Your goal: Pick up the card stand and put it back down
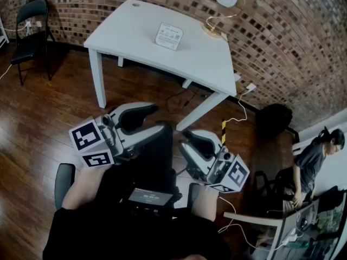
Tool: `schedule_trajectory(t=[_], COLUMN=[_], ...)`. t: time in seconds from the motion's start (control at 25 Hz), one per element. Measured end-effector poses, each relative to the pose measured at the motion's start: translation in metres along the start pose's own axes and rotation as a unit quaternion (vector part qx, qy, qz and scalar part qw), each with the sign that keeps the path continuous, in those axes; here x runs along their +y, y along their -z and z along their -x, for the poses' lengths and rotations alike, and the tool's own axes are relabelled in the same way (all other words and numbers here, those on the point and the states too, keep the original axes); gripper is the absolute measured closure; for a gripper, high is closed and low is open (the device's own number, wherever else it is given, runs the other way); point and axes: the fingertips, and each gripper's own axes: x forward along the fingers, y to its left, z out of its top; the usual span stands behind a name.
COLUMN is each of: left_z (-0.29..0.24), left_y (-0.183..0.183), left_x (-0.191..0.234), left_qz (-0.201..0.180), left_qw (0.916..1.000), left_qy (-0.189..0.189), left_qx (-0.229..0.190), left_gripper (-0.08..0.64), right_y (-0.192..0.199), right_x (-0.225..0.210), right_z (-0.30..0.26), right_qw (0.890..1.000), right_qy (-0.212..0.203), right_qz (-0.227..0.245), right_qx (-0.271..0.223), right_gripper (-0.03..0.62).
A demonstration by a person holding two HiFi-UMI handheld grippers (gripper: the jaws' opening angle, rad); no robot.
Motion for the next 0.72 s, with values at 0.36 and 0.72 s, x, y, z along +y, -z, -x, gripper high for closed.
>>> schedule_trajectory(t=[0.36,0.72], left_z=[-0.001,-0.019], left_y=[0.009,0.006], left_x=[0.033,0.117], left_qz=[0.022,0.026], left_qw=[0.9993,0.9975], left_qy=[-0.027,-0.065], left_qx=[0.013,0.002], left_gripper=[0.371,0.344], right_y=[0.018,0.038], right_x=[-0.027,-0.115], right_z=[0.005,-0.014], right_qw=[0.999,0.998], right_qy=[0.027,0.019], right_qz=[-0.035,-0.066], right_qx=[-0.002,0.006], right_gripper=[0.485,0.485])
